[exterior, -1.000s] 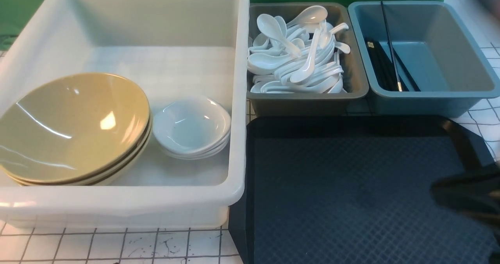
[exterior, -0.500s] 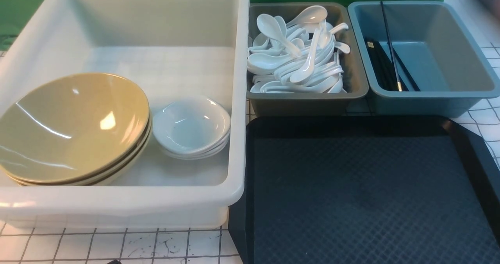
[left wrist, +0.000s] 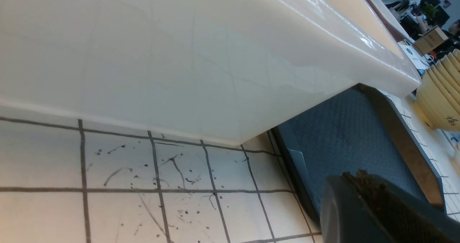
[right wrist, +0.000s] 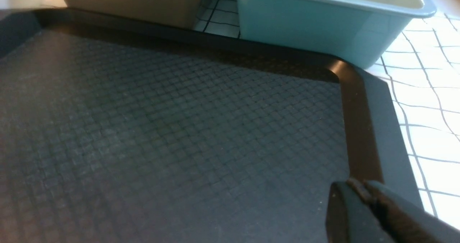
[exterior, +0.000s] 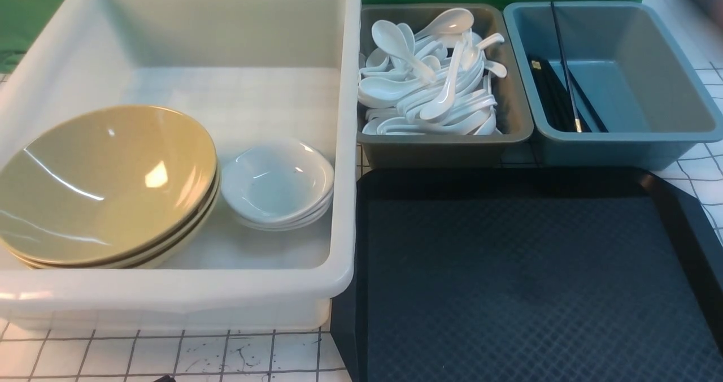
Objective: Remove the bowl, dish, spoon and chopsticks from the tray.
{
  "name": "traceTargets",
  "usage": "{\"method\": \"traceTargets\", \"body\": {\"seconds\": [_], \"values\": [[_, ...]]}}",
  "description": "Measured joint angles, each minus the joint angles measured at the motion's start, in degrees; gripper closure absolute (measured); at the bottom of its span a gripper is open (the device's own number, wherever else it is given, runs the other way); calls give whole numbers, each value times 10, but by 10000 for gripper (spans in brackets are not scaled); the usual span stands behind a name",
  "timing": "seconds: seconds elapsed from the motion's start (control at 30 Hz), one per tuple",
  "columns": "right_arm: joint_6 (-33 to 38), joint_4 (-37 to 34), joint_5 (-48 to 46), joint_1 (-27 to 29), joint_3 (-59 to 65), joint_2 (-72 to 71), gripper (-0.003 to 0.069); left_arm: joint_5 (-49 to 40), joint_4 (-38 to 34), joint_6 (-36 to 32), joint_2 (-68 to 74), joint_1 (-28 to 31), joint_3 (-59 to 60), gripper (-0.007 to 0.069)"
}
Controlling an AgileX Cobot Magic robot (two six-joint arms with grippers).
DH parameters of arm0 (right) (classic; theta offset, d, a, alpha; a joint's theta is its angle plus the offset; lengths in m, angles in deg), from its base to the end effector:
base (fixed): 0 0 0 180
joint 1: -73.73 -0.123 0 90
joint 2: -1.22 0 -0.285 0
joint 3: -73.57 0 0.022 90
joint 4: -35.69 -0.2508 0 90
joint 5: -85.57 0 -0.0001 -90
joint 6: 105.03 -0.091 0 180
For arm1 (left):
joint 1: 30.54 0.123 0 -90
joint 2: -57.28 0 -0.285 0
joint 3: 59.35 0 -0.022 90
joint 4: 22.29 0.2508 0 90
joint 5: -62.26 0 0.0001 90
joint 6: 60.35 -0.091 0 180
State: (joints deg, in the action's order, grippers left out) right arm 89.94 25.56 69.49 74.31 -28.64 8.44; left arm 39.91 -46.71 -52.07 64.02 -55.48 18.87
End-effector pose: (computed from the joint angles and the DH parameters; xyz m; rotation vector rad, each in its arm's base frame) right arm 0.0545 0.0039 0.1853 -0.1068 1.7568 -0.0309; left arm 0.0406 -0.0347 0.1763 0.0128 1.9194 -0.8180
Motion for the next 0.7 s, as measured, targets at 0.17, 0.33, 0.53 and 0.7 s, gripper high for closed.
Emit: {"method": "traceTargets", "body": {"seconds": [0.17,0.33,0.53,0.7], "values": [[-1,0,0,0,0,0,601,0,0,0,0,0,0,625],[-1,0,-1,0,0,0,592,0,0,0,0,0,0,625],[-1,0,-1,0,0,0,589,0,0,0,0,0,0,625],[-1,1,-1,0,0,0,583,0,0,0,0,0,0,625]]}}
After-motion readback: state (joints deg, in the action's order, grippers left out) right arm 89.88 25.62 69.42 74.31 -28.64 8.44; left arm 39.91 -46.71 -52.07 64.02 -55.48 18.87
